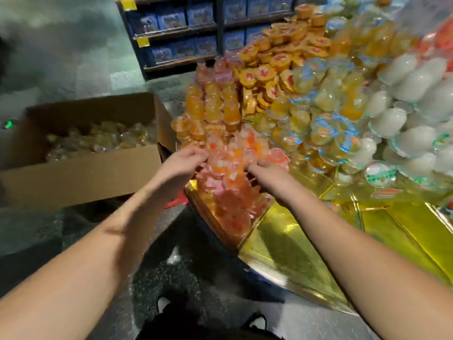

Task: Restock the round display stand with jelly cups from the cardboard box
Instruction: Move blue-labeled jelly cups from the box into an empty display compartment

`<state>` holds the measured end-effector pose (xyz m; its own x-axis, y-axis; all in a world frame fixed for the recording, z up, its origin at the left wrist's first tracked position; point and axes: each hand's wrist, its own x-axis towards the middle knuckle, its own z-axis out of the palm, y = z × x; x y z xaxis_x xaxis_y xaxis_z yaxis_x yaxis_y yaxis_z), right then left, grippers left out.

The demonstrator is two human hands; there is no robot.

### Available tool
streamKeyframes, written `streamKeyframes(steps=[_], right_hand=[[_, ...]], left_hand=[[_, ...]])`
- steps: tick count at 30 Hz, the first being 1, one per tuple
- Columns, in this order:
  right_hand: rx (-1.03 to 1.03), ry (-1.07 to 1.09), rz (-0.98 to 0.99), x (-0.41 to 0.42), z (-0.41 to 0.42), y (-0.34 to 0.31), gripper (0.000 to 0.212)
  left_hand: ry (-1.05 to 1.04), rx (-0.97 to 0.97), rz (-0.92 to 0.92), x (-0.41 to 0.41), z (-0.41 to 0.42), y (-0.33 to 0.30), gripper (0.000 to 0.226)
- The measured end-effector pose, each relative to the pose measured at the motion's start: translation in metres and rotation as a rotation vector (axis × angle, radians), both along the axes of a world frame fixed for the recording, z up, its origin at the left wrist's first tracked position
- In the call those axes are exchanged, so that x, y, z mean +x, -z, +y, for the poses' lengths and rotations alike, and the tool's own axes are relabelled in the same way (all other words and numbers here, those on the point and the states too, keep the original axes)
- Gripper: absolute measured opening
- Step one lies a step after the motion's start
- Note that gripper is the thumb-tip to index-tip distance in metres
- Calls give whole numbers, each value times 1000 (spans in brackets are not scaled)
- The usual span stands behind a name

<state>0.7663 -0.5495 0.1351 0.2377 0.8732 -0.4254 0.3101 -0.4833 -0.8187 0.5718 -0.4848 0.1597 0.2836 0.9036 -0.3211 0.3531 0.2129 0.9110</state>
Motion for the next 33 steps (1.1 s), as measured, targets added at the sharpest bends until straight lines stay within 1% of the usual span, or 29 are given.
streamKeyframes(steps=[1, 2, 5, 8, 9, 12, 13, 16, 19, 23, 26, 28, 33], right_hand=[[11, -59, -42, -22, 16, -5, 49], [36, -126, -80, -44, 32, -8, 51], [86, -285, -154, -117, 76, -14, 33], [84, -397, -204, -192, 122, -13, 30], [68, -435, -228, -216, 136, -12, 32], [48, -506, -268, -286, 180, 4, 54], [38, -531, -272, -307, 194, 11, 53], [23, -537, -278, -359, 226, 27, 36], [-20, -538, -280, -393, 248, 42, 31], [-74, -579, -335, -411, 277, 66, 30], [-94, -575, -371, -409, 303, 83, 30], [-108, -558, -373, -402, 324, 96, 31], [-157, -580, -453, -381, 392, 126, 37]], left_hand=[[-47, 49, 23, -28, 9, -5, 15], [-85, 75, 40, -57, 18, -8, 15], [-204, 106, 82, -147, 44, -10, 15], [-305, 126, 124, -242, 69, -2, 16], [-323, 124, 151, -271, 78, 2, 17], [-393, 85, 213, -355, 102, 16, 19], [-415, 71, 232, -380, 111, 22, 18], [-407, 33, 319, -437, 129, 30, 17], [-379, 32, 390, -472, 149, 43, 16], [-346, 22, 418, -493, 181, 64, 11], [-290, 6, 452, -494, 208, 79, 12], [-265, -33, 443, -490, 230, 91, 12], [-187, -86, 479, -473, 306, 116, 13]])
